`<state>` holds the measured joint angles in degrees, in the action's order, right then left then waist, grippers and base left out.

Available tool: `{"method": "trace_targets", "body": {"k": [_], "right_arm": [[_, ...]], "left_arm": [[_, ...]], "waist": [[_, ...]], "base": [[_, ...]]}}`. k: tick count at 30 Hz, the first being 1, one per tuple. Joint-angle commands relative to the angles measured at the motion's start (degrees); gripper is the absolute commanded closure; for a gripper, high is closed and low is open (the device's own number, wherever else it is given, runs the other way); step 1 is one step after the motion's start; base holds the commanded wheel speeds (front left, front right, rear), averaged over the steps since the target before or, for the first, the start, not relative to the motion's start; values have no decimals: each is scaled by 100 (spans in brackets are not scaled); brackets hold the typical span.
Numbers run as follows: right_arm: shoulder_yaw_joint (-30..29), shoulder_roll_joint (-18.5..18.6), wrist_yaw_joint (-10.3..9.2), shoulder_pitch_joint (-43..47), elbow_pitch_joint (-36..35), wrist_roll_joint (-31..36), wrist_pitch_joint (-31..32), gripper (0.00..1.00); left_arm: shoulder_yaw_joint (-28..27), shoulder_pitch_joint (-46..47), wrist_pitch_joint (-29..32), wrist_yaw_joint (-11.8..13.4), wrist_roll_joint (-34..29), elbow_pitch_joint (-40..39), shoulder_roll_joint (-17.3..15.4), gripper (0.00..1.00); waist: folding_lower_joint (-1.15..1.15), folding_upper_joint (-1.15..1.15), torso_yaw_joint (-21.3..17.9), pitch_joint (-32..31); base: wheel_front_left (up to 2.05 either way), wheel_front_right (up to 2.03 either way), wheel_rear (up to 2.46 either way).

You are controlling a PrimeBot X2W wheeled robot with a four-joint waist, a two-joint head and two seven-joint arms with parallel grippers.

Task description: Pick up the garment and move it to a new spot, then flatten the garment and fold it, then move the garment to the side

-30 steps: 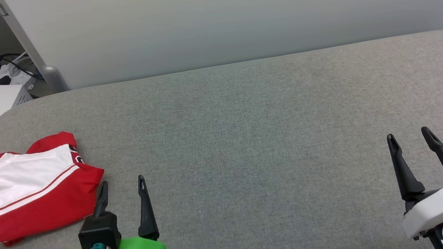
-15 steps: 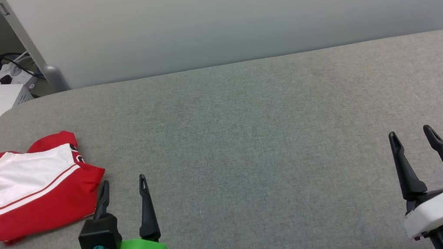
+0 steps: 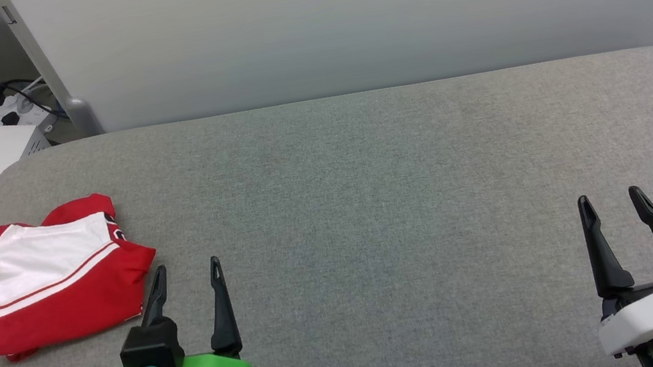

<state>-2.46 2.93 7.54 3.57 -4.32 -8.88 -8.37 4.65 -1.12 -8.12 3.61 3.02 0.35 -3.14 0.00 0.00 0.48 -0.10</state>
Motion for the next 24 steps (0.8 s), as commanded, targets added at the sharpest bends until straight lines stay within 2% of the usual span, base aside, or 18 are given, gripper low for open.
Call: {"method": "trace_targets", "body": {"k": [1,24], "right_arm": [[-4,-3,-3,95,-59,-55,-63,0],[-1,-4,-4,233,-160,-55,-330,0]], "left_arm": [[20,-38,-78,41,47,18,15,0],[172,-49,-349,176,112,168,20,0]], "waist": [[0,0,1,0],[0,0,36,11]], "base": [[0,0,0],[0,0,0]]}}
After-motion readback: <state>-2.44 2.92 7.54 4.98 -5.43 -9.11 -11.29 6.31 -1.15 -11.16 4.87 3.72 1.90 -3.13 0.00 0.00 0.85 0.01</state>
